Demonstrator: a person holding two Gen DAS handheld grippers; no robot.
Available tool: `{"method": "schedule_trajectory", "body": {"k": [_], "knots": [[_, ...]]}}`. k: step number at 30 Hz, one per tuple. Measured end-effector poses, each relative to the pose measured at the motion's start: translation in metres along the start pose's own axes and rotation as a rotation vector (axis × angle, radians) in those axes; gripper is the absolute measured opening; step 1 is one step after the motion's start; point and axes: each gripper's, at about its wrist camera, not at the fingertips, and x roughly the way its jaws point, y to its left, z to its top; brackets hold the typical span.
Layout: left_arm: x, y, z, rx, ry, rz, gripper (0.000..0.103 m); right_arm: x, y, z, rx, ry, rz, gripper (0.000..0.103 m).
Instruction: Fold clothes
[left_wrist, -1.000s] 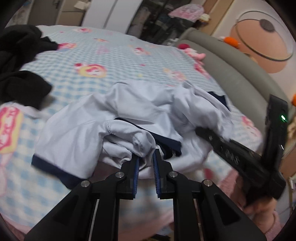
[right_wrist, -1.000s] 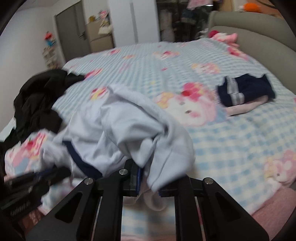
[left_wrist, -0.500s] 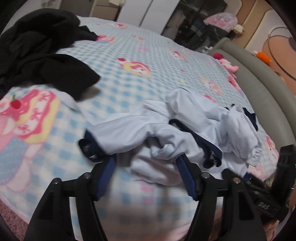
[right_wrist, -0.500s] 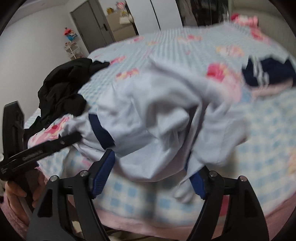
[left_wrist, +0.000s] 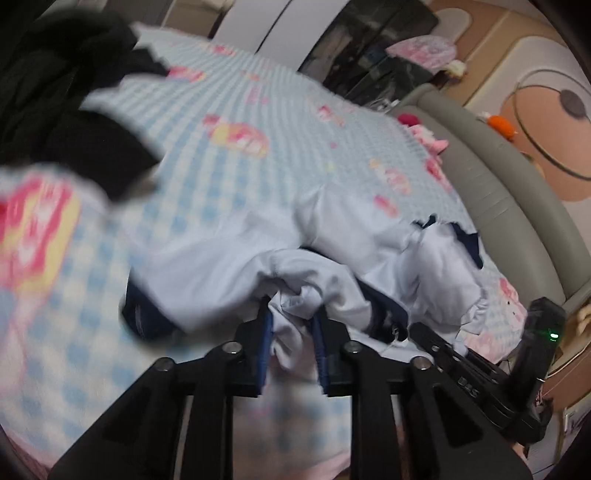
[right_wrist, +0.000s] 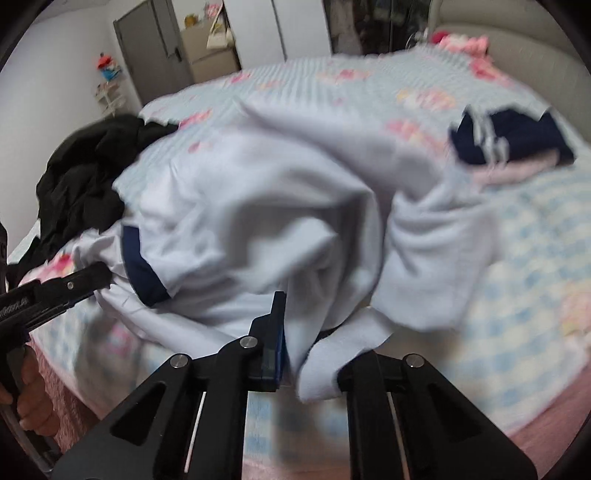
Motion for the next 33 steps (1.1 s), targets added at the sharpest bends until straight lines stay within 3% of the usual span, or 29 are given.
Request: {"method": "schedule_trajectory", "body": {"k": [3,5,7,8,9,11,12,14,15,17,19,22,23,25,26,28,30,33], "knots": [[-0.025,-0.020,0.036,0.039,-0.126,-0.013,0.014,-0.038,0.017,0.032,-0.052,-0.112,0.034,0.008],[-0.045,-0.021,0.055,0.011,-0.216,-0.019,0.015,-0.072,0.027,0.050,-0.058,-0.196,0.127,0.008],[-0.055,-0.015,0.065,-0.053,-0.242,-0.031,0.028,-0.098,0.029,0.056,-0.026,-0.260,0.259,0.008],[-0.051,-0.009,0.064,-0.089,-0.208,-0.071,0.058,-0.102,0.031,0.055,-0.018,-0.273,0.274,0.008],[-0.042,-0.005,0.058,-0.111,-0.148,-0.122,0.076,-0.104,0.033,0.054,-0.015,-0.281,0.273,0.008],[-0.021,-0.004,0.039,-0.107,-0.023,-0.178,0.076,-0.078,0.038,0.046,-0.045,-0.210,0.154,0.013],[-0.015,-0.008,0.026,-0.074,0.009,-0.154,0.076,-0.061,0.039,0.040,-0.056,-0.155,0.097,0.014],[-0.003,-0.016,0.001,-0.009,0.071,-0.106,0.075,-0.038,0.028,0.027,-0.007,-0.066,0.109,0.015],[0.003,-0.019,-0.011,0.010,0.100,-0.101,0.075,-0.031,0.020,0.020,0.027,-0.038,0.134,0.020],[0.012,-0.023,-0.031,0.019,0.148,-0.127,0.075,-0.029,0.004,0.012,0.077,-0.026,0.171,0.027],[0.025,-0.030,-0.042,0.052,0.189,-0.112,0.076,-0.033,-0.008,0.014,0.082,-0.059,0.112,0.031],[0.044,-0.042,-0.054,0.120,0.230,-0.051,0.079,-0.026,-0.019,0.014,0.094,-0.047,0.067,0.044],[0.050,-0.045,-0.057,0.141,0.239,-0.028,0.080,-0.022,-0.022,0.013,0.099,-0.035,0.061,0.054],[0.060,-0.052,-0.064,0.186,0.247,0.015,0.081,-0.015,-0.028,0.011,0.108,-0.011,0.050,0.057],[0.062,-0.056,-0.067,0.205,0.246,0.030,0.074,-0.011,-0.031,0.009,0.112,0.000,0.044,0.058],[0.062,-0.060,-0.068,0.217,0.241,0.031,0.033,-0.004,-0.038,0.007,0.121,0.024,0.032,0.063],[0.060,-0.065,-0.069,0.227,0.235,0.025,0.021,0.005,-0.042,0.004,0.125,0.054,0.026,0.075],[0.050,-0.072,-0.066,0.281,0.190,0.068,0.011,0.016,-0.038,-0.004,0.116,0.087,0.055,0.075]]}}
